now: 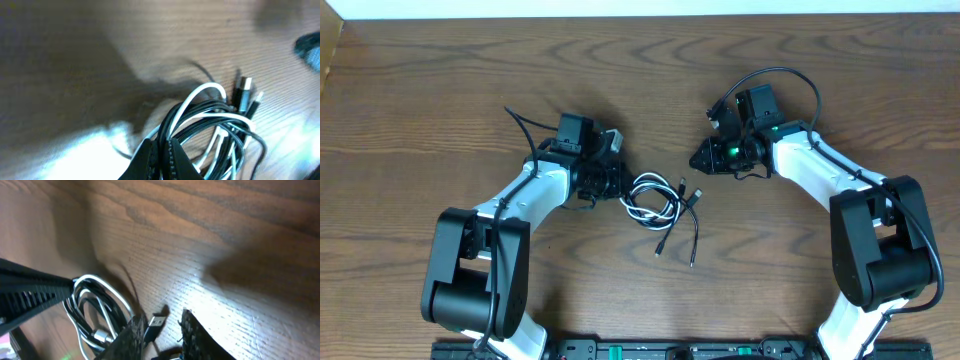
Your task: Untangle cables
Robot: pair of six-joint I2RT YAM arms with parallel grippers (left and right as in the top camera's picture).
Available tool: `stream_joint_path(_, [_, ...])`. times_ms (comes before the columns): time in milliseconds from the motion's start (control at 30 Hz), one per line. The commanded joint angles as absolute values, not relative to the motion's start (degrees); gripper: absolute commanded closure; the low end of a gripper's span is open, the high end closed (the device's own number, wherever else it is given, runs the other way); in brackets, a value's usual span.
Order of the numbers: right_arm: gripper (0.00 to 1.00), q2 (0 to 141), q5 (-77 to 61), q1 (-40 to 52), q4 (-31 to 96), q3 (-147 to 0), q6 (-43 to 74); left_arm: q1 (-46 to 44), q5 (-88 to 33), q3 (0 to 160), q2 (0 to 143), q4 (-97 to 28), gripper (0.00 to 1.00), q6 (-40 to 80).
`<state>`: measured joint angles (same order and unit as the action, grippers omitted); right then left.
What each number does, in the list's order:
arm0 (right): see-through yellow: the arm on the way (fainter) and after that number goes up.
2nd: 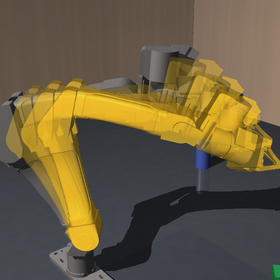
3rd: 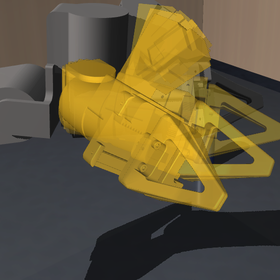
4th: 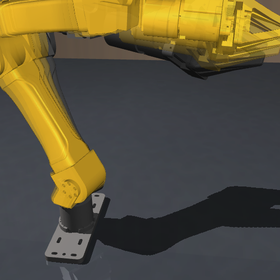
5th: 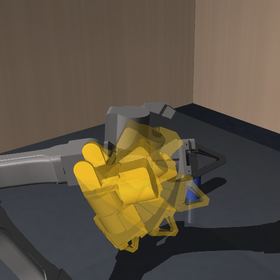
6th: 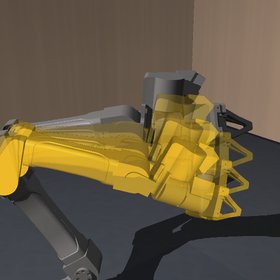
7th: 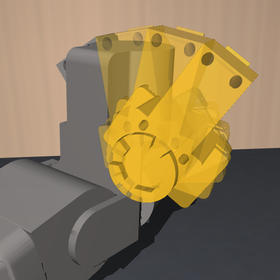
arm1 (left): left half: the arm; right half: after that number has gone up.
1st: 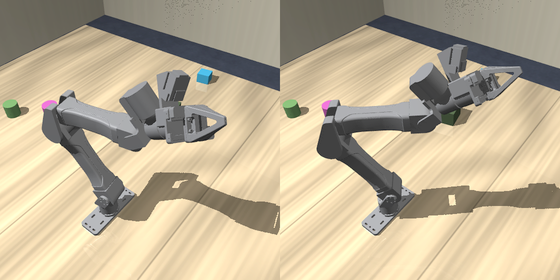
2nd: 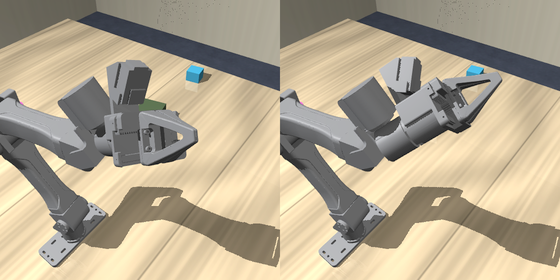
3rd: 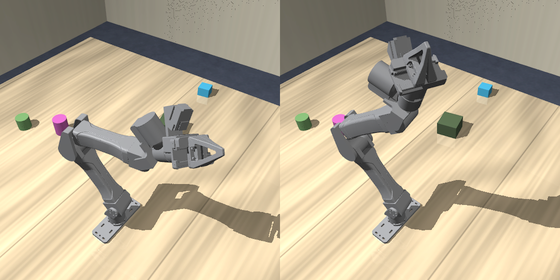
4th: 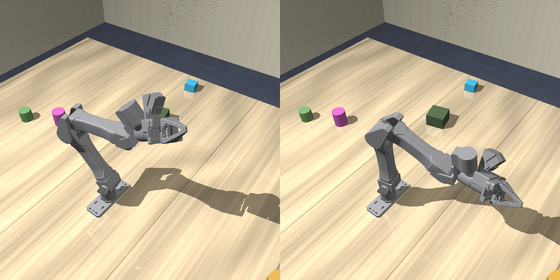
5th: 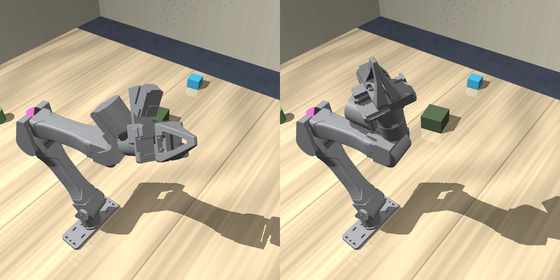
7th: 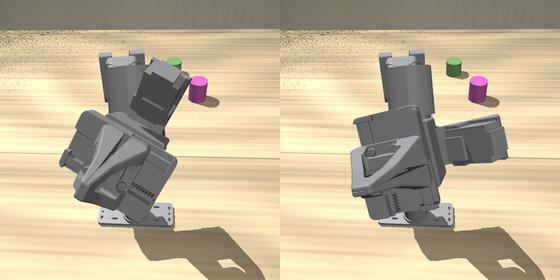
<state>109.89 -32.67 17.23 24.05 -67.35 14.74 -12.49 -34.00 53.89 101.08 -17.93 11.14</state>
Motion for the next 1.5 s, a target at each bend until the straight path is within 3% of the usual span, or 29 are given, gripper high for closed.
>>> stream_joint_path(0, [0.77,108.33,-33.58,18.57,24.29,-68.25,14.04,-12.4,-38.85,53.36,101.8,-15.7,0.93,12.64])
stream_joint_path(133, [0.74,108.33,-33.65,19.51,23.79,-68.25,13.34,-12.4,-40.12,53.36,101.8,-12.91,0.93,15.7])
stream_joint_path(567, [0.75,108.33,-32.45,24.05,23.16,-68.25,7.6,-12.4,-40.12,53.36,101.8,-11.42,0.92,19.94])
stream_joint_path(1000, [0.71,108.33,-23.03,27.18,27.75,-68.14,4.36,-12.45,-41.17,53.36,101.8,-11.44,0.93,21.15])
stream_joint_path(1167, [0.82,108.33,-21.93,28.01,27.88,-68.14,3.97,-12.45,-41.17,53.36,101.8,-11.42,0.92,21.37])
stream_joint_path(1467, [0.8,108.33,-21.93,28.08,27.86,-68.14,3.97,-12.45,-41.15,53.36,101.82,-11.42,0.93,21.34])
